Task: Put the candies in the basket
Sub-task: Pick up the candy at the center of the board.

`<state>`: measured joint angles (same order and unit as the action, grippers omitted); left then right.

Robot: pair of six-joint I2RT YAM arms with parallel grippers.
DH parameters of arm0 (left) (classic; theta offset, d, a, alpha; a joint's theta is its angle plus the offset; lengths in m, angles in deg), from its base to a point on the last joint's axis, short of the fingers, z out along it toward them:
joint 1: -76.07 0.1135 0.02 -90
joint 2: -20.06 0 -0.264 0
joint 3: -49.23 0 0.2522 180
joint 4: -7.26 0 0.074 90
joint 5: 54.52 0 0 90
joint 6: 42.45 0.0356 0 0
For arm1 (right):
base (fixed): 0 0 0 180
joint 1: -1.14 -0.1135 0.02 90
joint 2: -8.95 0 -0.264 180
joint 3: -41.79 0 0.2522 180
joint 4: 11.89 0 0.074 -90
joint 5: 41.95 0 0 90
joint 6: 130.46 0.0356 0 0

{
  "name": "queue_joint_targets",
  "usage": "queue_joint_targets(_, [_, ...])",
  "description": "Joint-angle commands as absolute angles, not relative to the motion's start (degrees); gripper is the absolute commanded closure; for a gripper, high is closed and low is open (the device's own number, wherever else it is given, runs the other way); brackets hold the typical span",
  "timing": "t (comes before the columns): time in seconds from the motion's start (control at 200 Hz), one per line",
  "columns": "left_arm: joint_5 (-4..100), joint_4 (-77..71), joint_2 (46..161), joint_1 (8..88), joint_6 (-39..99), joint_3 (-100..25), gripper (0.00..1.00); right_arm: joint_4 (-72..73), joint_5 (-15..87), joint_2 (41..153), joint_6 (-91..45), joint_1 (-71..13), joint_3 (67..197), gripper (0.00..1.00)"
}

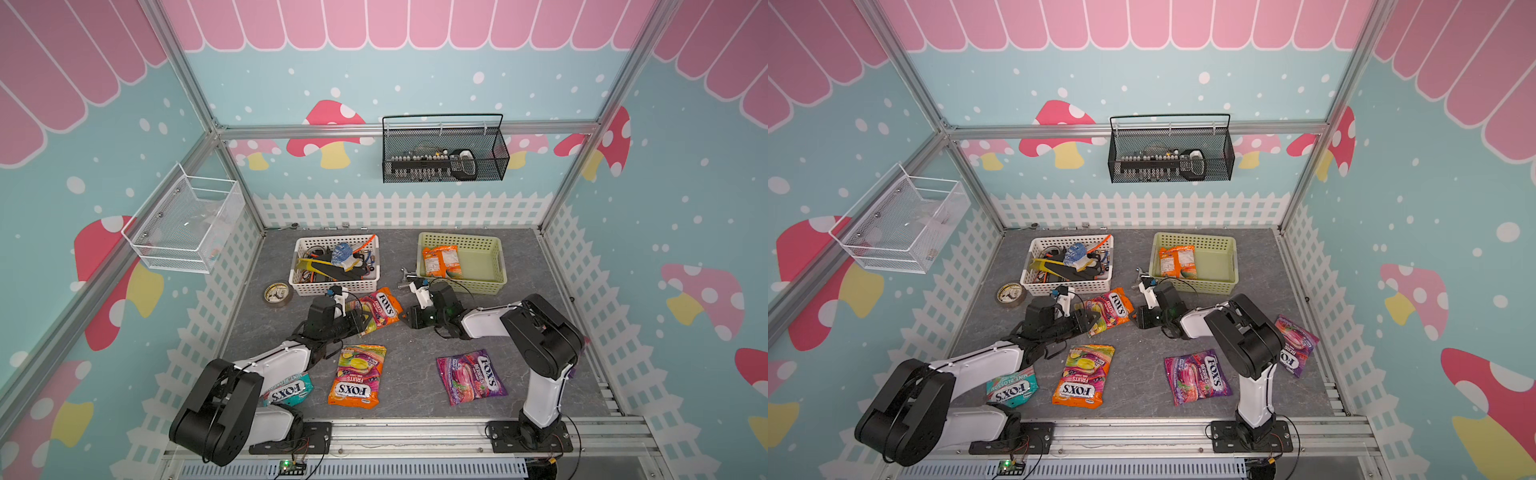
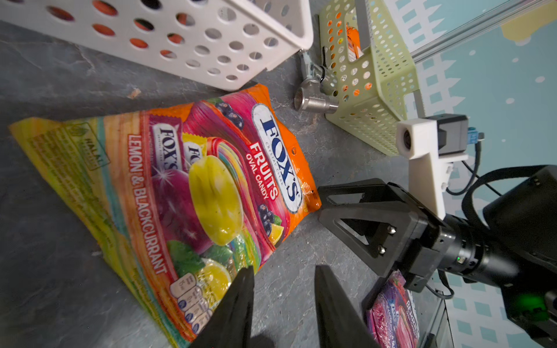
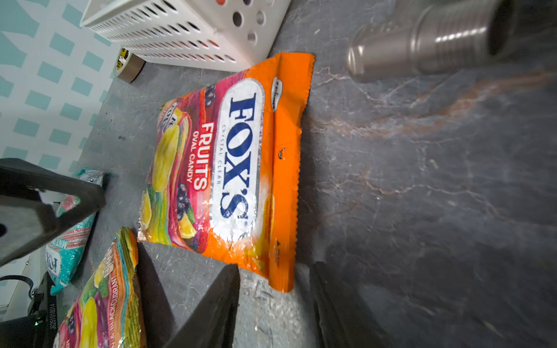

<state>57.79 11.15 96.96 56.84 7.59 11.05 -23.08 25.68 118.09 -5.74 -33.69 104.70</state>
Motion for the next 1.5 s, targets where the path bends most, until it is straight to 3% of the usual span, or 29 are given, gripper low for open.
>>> queue_joint_targets(0.0, [57.36, 13.49, 99.80, 56.64, 9.36, 11.05, 0.63, -24.83, 24.49, 120.46, -6.31, -33.73, 105.86, 0.55])
queue_joint_targets(0.34, [56.86, 13.09, 104.69, 56.64, 10.29, 11.19, 0.65, -28.51, 21.26, 122.41, -4.60, -33.69, 106.00, 0.60])
queue_joint_targets(0.41, [56.68, 13.10, 104.70, 56.53, 10.33, 11.45, 0.66, -28.71, 20.85, 121.87, -4.81, -33.75, 105.99, 0.67])
queue_joint_targets(0.6, [56.49, 12.07, 103.18, 56.67, 10.21, 11.62, 0.66, -28.85, 20.46, 118.36, -5.42, -33.72, 105.14, 1.00])
queue_joint_targets(0.831, [57.23, 7.76, 96.27, 56.62, 10.21, 11.04, 0.63, -20.24, 22.21, 107.03, -11.40, -33.67, 103.04, 1.00])
queue_joint_targets(1.031, [58.02, 2.89, 87.35, 56.63, 10.55, 8.72, 0.54, -10.28, 23.66, 94.82, -14.83, -33.71, 102.55, 1.00])
queue_joint_targets(1.306, [57.95, -5.75, 78.86, 56.73, 13.11, 3.58, 0.27, 1.39, 25.28, 83.21, -15.94, -33.70, 110.78, 1.00])
queue_joint_targets(1.496, [58.00, -12.65, 75.65, 56.81, 16.76, -0.94, 0.14, 3.97, 33.15, 81.45, -16.19, -32.66, 116.95, 1.00])
